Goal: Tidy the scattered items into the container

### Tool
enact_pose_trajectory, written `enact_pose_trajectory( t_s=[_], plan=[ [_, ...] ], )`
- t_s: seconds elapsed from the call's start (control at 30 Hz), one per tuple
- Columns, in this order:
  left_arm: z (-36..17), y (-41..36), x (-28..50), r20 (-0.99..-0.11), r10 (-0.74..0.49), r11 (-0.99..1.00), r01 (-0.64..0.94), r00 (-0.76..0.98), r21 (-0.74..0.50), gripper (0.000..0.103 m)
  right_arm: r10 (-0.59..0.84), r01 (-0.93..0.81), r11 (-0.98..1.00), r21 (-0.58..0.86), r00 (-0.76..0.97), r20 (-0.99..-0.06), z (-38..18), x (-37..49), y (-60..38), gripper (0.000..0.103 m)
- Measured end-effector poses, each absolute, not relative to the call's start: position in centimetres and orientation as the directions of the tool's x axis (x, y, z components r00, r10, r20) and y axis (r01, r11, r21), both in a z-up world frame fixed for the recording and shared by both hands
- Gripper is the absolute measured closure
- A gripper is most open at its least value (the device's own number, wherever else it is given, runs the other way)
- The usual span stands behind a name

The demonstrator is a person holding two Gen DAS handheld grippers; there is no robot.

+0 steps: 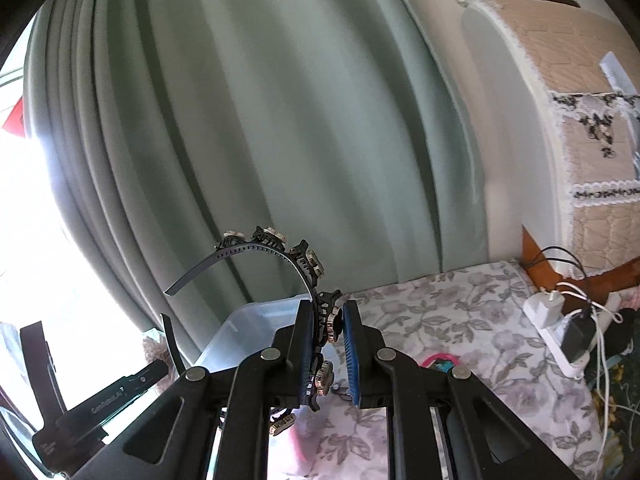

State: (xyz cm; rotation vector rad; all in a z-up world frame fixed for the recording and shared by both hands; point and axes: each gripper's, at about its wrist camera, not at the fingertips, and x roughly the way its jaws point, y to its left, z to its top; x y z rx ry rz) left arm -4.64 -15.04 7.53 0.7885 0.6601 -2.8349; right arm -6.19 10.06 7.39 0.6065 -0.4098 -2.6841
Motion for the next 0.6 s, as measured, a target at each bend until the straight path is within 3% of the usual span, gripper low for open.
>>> enact_pose_trajectory(
  t_s=[0.6],
  plan=[
    [5.2, -20.3, -5.1, -0.554, -0.021, -0.849, 0.308, -0.833, -0.431, 0.07, -0.474, 0.381, -0.88, 0.285, -0.744, -0.471, 4.1, -8.4, 3.5, 0.087]
  ],
)
